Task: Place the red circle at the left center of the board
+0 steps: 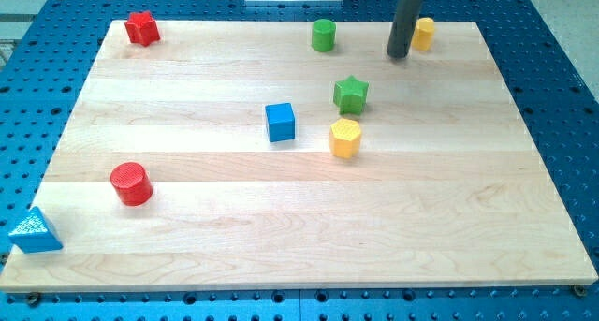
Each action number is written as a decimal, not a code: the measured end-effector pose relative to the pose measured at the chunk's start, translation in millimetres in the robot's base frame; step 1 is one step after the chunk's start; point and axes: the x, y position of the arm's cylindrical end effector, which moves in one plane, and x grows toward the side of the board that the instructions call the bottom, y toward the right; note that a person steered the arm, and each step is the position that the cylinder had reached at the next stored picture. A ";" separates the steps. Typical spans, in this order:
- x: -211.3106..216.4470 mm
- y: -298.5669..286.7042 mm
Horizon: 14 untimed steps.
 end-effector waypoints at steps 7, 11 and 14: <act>313.3 -268.8; 230.9 -344.5; 197.8 -327.5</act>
